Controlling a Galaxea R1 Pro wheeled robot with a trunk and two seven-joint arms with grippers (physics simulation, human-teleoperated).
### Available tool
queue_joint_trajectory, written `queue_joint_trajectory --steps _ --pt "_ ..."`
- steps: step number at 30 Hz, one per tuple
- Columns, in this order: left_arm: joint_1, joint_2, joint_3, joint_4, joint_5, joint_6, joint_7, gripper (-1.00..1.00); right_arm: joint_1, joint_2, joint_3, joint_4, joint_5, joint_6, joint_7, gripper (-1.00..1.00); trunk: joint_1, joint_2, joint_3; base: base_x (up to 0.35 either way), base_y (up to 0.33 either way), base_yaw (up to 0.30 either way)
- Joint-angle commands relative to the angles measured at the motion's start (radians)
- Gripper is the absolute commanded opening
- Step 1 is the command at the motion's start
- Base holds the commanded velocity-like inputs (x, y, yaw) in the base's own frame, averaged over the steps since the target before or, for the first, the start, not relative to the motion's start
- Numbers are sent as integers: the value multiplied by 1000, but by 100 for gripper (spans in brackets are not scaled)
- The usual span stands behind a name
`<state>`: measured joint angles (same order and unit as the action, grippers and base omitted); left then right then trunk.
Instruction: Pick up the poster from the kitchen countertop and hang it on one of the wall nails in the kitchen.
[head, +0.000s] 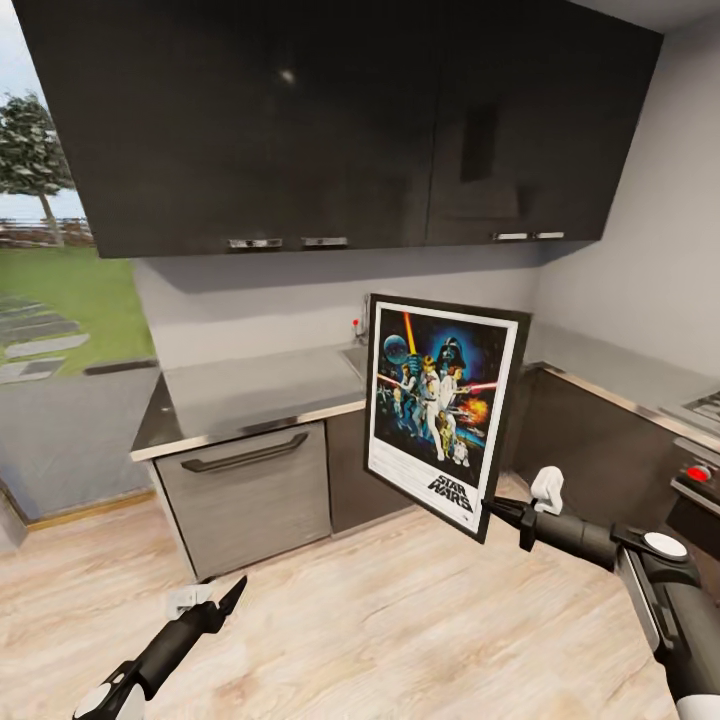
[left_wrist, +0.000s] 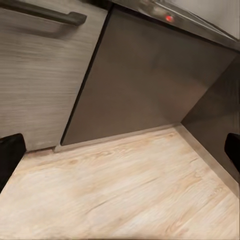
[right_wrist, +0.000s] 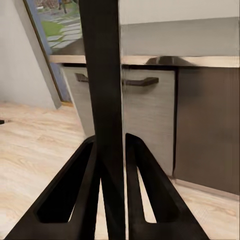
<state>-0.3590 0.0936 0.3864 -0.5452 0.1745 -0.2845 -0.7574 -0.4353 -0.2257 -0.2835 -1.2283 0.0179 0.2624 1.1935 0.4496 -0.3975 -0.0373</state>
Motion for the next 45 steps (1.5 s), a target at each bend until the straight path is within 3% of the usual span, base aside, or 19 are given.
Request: queue_joint_trajectory --steps 1,15,25,45 --pt "-2 0 2 2 5 0 -7 100 -1 0 -1 -1 0 11 6 -100 0 -2 -2 -134 225 264" --pt "-2 0 2 2 5 -1 -7 100 0 0 0 -2 0 11 6 -100 0 -2 -2 -33 81 265" --pt "-2 0 2 2 5 0 -7 100 0 0 0 -2 0 11 6 -100 0 -2 -2 -1 262 114" --pt "-2 0 2 2 5 -1 -7 100 0 0 0 -2 1 9 6 -100 0 -2 -2 0 179 282"
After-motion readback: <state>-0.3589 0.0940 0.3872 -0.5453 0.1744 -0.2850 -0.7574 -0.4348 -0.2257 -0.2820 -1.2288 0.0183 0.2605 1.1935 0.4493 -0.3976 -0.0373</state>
